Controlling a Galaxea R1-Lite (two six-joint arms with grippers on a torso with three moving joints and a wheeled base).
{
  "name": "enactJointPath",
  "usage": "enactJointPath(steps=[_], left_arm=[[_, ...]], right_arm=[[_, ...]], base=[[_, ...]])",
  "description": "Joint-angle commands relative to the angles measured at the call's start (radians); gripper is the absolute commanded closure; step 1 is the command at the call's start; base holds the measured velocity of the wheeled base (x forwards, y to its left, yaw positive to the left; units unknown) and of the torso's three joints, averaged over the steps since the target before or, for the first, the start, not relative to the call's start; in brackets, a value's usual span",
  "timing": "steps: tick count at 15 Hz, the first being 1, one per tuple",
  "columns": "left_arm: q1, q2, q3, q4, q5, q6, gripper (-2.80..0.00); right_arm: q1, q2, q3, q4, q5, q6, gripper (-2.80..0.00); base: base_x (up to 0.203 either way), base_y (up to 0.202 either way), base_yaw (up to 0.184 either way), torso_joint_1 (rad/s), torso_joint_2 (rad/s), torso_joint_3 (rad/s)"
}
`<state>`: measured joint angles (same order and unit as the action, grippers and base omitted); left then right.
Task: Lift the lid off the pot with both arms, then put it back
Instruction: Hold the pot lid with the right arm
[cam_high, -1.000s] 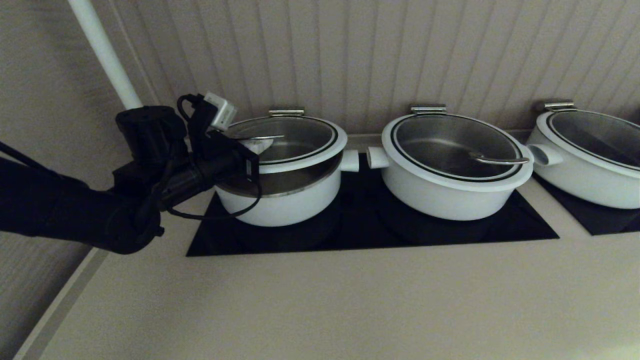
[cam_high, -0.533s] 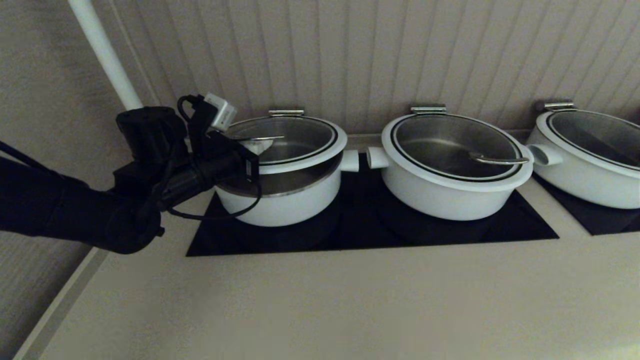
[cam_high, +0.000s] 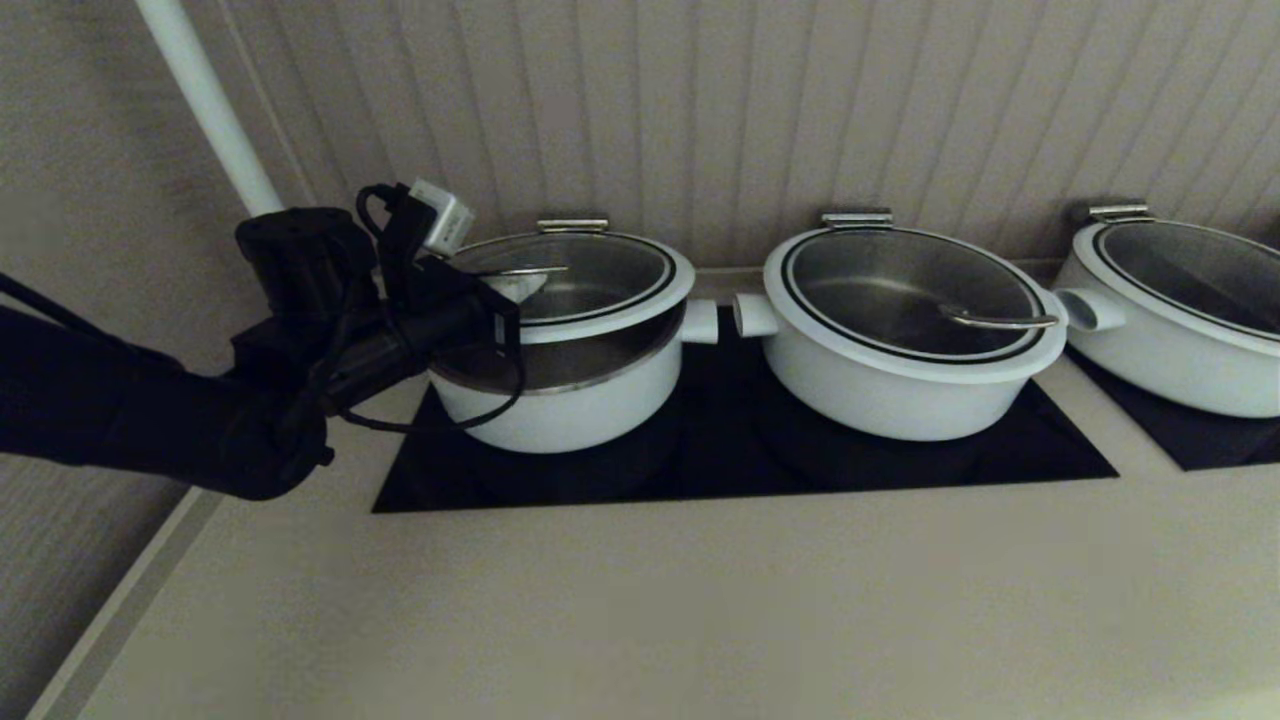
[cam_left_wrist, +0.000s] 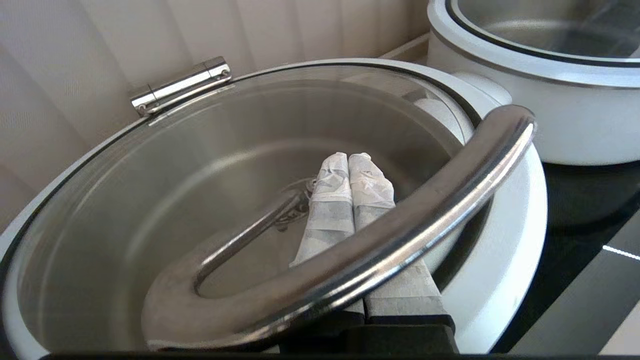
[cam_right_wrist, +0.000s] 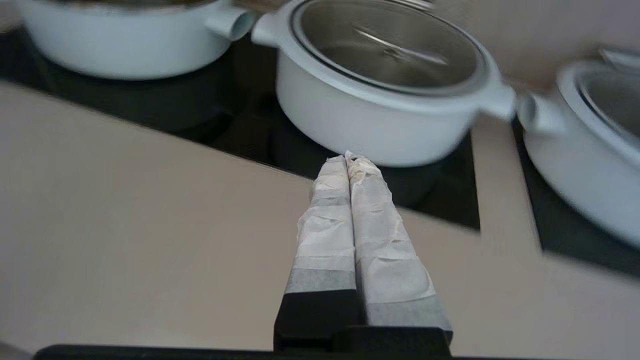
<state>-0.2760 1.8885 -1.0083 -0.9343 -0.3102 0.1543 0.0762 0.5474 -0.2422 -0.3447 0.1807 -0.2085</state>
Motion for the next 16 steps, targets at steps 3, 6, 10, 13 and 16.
enactJointPath(steps=[3, 6, 10, 13, 16], left_arm=[[0.001, 0.008, -0.009, -0.005, -0.001, 0.001, 0.0], [0.003, 0.016, -0.01, -0.006, -0.001, 0.0, 0.0], [0.005, 0.027, -0.013, -0.008, -0.003, -0.001, 0.0], [0.006, 0.035, -0.018, -0.009, -0.001, -0.002, 0.0], [0.006, 0.049, -0.053, -0.005, -0.001, -0.002, 0.0]], right_arm=[[0.007, 0.244, -0.039, -0.07, 0.111, -0.143, 0.0], [0.008, 0.326, -0.053, -0.074, 0.169, -0.166, 0.0], [0.035, 0.465, -0.098, -0.078, 0.227, -0.255, 0.0], [0.093, 0.59, -0.139, -0.136, 0.234, -0.318, 0.0], [0.125, 0.715, -0.156, -0.252, 0.242, -0.333, 0.0]], base=[[0.0, 0.0, 0.0, 0.0, 0.0, 0.0], [0.0, 0.0, 0.0, 0.0, 0.0, 0.0], [0.0, 0.0, 0.0, 0.0, 0.0, 0.0], [0.0, 0.0, 0.0, 0.0, 0.0, 0.0], [0.0, 0.0, 0.0, 0.0, 0.0, 0.0]])
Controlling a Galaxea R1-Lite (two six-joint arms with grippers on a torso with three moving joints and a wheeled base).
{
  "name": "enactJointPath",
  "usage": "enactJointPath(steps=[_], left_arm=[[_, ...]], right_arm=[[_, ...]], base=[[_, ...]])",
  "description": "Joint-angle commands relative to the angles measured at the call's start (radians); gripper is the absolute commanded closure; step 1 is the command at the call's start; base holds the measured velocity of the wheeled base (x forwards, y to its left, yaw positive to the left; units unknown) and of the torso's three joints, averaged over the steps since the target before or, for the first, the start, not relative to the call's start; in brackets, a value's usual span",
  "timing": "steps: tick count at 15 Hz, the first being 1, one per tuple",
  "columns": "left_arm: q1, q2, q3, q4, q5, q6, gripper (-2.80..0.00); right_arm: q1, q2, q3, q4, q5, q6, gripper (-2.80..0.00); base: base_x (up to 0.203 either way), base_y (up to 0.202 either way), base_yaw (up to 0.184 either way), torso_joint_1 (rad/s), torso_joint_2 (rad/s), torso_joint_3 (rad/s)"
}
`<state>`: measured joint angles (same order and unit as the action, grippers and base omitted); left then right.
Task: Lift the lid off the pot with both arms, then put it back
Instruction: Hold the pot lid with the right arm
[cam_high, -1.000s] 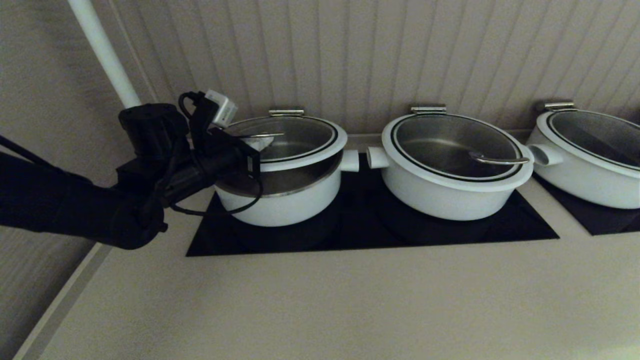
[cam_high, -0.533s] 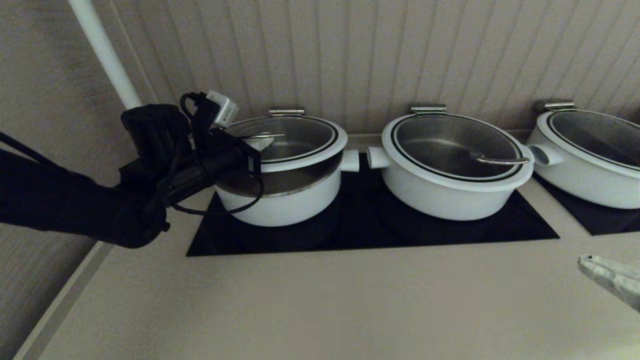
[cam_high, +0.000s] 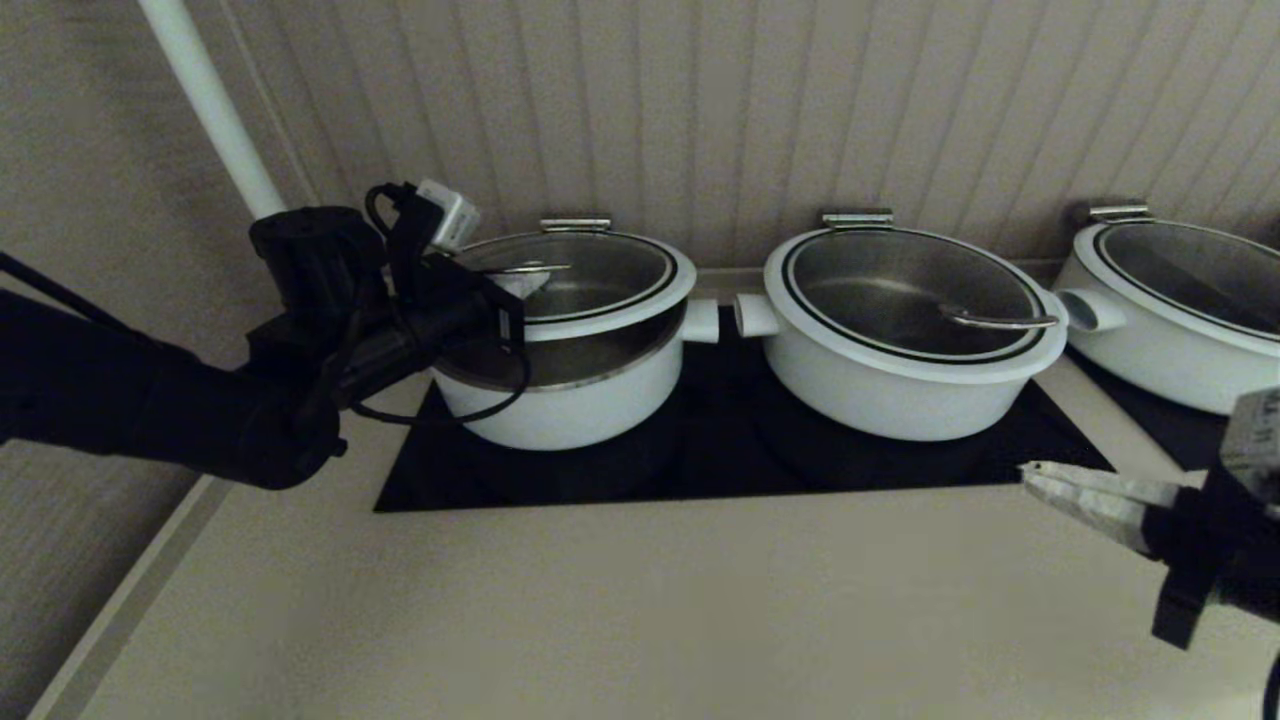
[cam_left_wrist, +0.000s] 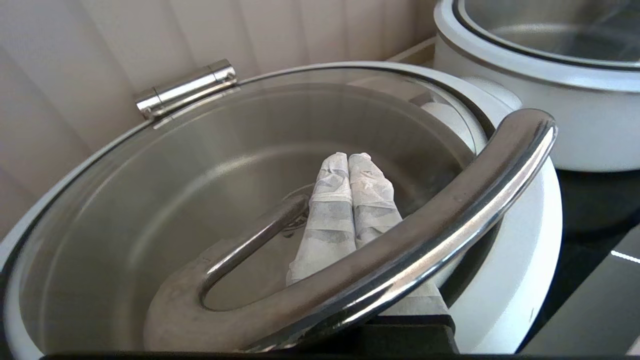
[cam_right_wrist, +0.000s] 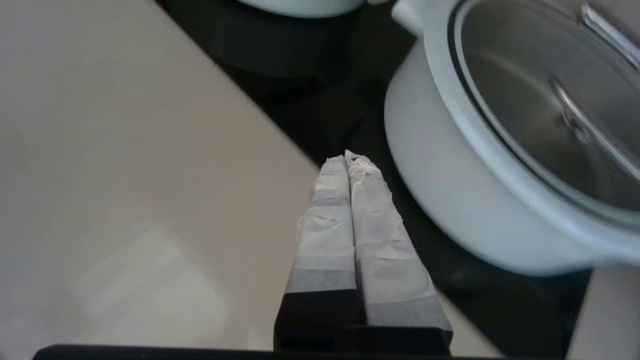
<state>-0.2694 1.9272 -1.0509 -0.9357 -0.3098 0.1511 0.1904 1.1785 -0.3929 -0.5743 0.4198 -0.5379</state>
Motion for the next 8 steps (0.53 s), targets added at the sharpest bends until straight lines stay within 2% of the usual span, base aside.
enactJointPath(steps=[1, 4, 8], left_arm=[[-0.001, 0.016, -0.017, -0.003, -0.002, 0.001, 0.0], [0.001, 0.019, -0.018, -0.003, -0.002, -0.001, 0.0], [0.002, 0.027, -0.021, -0.003, -0.002, -0.001, 0.0]], right_arm=[[0.014, 0.127, -0.008, -0.067, 0.003, -0.004, 0.0], [0.029, 0.254, -0.015, -0.22, 0.004, 0.004, 0.0], [0.134, 0.434, -0.054, -0.477, -0.019, 0.083, 0.0]], base=[[0.0, 0.0, 0.0, 0.0, 0.0, 0.0], [0.0, 0.0, 0.0, 0.0, 0.0, 0.0], [0.0, 0.0, 0.0, 0.0, 0.0, 0.0]])
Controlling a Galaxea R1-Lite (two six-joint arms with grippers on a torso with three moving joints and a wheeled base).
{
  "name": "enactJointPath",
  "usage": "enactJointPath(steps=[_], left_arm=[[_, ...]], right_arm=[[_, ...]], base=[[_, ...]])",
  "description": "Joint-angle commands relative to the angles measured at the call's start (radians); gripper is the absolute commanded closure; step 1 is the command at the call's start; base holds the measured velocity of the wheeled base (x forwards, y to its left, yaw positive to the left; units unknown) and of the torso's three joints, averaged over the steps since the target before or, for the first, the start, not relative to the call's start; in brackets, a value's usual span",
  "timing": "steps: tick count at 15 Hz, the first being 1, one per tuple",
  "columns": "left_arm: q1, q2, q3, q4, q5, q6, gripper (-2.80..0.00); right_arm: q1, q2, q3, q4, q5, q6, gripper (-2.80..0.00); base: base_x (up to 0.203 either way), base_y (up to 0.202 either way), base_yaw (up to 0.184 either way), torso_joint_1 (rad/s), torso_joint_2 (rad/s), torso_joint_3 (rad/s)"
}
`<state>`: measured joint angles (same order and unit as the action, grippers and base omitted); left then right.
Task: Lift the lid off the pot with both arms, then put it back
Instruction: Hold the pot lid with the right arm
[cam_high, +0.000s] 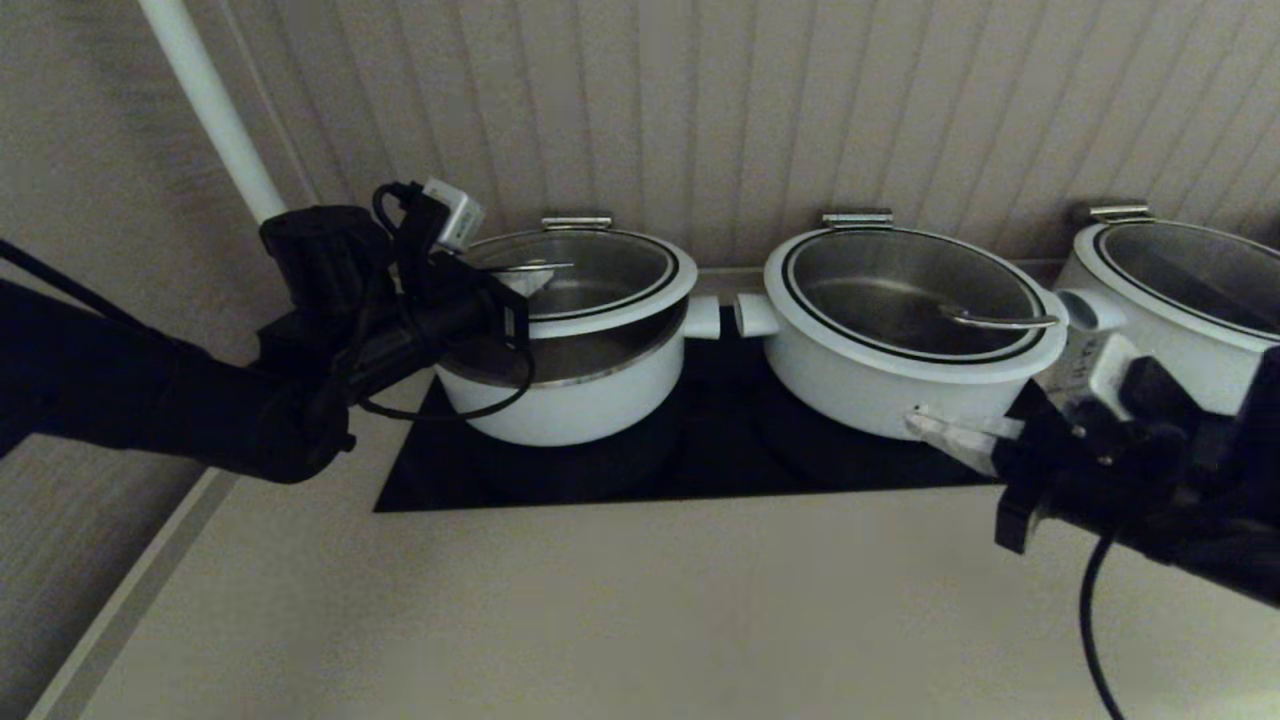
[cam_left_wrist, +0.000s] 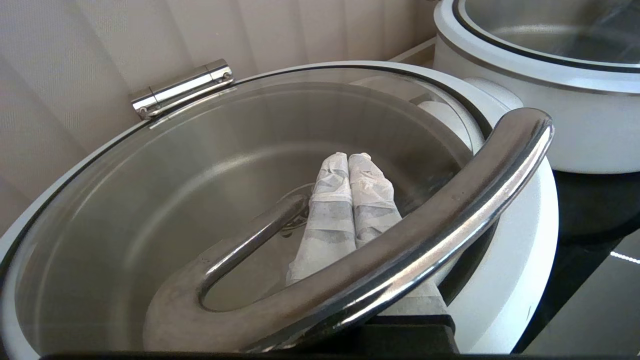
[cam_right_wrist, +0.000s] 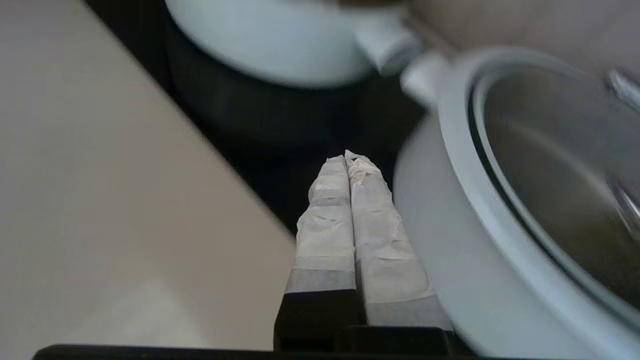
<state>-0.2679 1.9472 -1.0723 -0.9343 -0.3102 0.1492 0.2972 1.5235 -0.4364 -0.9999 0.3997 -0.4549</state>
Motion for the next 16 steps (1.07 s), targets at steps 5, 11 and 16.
enactJointPath(steps=[5, 11, 16], left_arm=[[0.007, 0.021, -0.047, -0.002, -0.001, 0.001, 0.0], [0.007, 0.013, -0.062, 0.022, -0.001, 0.003, 0.0], [0.013, 0.017, -0.112, 0.058, -0.001, 0.003, 0.0]], right_arm=[[0.115, 0.192, -0.154, -0.124, -0.016, 0.056, 0.0], [0.178, 0.244, -0.233, -0.178, -0.016, 0.114, 0.0], [0.204, 0.297, -0.258, -0.256, -0.015, 0.158, 0.0]], base=[[0.0, 0.0, 0.0, 0.0, 0.0, 0.0], [0.0, 0.0, 0.0, 0.0, 0.0, 0.0], [0.0, 0.0, 0.0, 0.0, 0.0, 0.0]])
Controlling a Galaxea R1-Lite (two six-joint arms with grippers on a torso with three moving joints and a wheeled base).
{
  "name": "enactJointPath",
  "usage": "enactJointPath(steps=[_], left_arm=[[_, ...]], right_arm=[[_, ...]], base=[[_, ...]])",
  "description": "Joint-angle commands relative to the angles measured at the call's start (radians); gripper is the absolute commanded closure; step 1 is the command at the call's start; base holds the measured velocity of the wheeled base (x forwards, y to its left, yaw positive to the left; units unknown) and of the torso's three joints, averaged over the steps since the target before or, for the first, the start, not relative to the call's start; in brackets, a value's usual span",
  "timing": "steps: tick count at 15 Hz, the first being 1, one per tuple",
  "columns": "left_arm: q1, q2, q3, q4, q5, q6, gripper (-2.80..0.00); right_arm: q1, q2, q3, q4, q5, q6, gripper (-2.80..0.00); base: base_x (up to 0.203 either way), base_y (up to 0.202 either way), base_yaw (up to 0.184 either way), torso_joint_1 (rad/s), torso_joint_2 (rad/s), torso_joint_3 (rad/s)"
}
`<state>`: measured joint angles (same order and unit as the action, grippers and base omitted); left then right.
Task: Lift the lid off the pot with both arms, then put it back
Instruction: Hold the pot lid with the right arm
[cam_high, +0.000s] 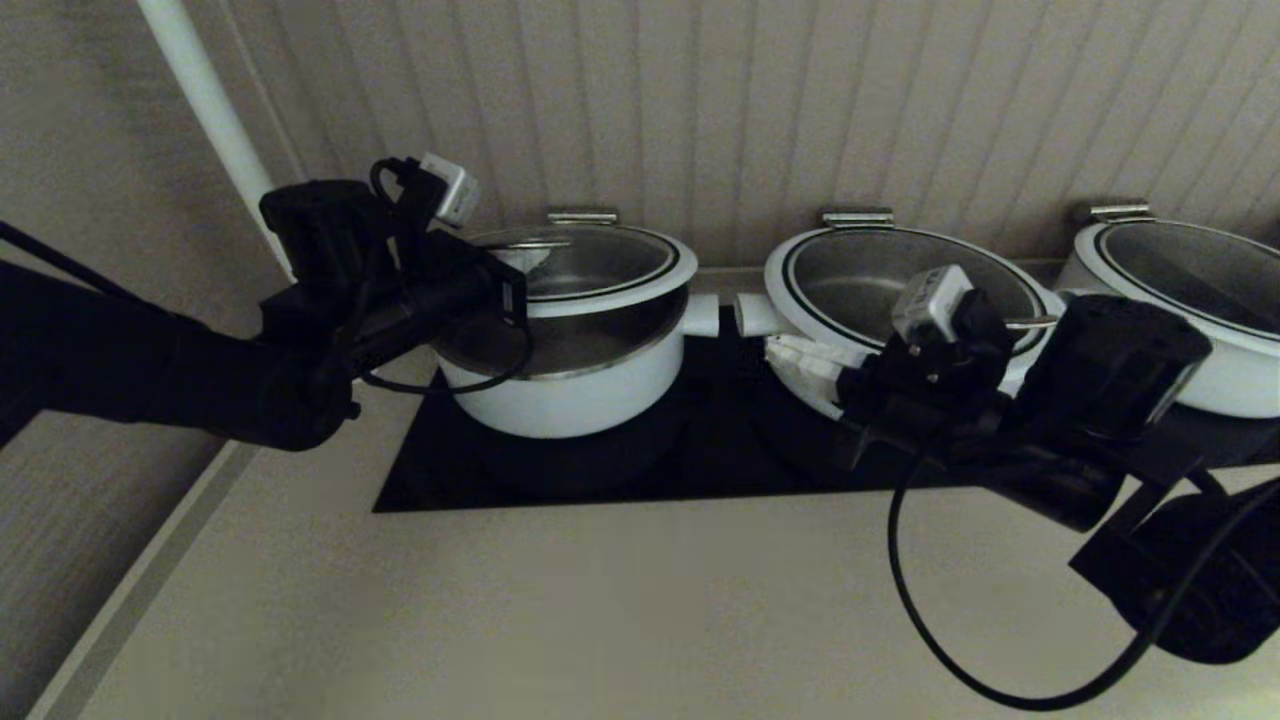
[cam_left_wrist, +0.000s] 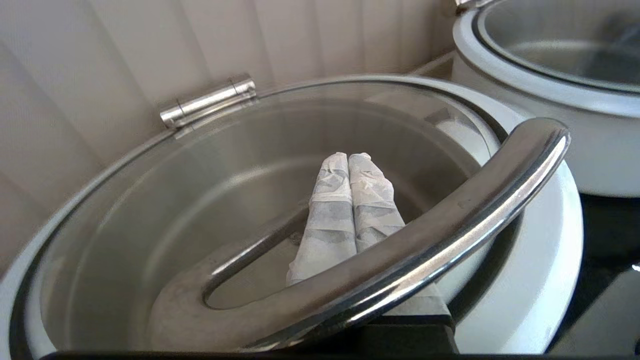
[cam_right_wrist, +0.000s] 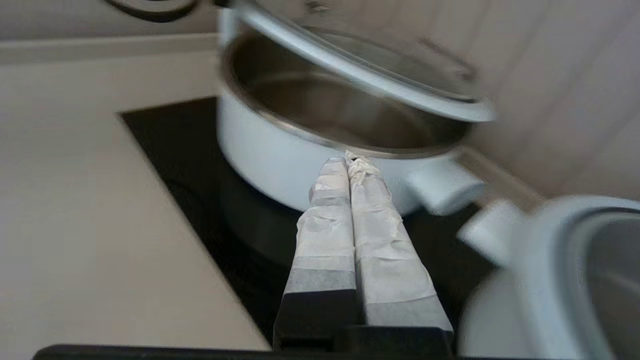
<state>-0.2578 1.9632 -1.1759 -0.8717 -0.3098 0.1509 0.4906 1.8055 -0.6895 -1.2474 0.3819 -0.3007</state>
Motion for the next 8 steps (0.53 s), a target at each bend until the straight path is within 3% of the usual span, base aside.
enactJointPath(steps=[1, 8], left_arm=[[0.003, 0.002, -0.013, -0.004, -0.002, 0.001, 0.0], [0.014, 0.0, -0.014, -0.003, -0.002, 0.001, 0.0]], right_arm=[[0.027, 0.019, -0.014, -0.009, 0.003, 0.013, 0.0], [0.087, 0.116, -0.085, -0.059, 0.002, 0.018, 0.0]], base=[[0.0, 0.0, 0.0, 0.0, 0.0, 0.0], [0.0, 0.0, 0.0, 0.0, 0.0, 0.0]])
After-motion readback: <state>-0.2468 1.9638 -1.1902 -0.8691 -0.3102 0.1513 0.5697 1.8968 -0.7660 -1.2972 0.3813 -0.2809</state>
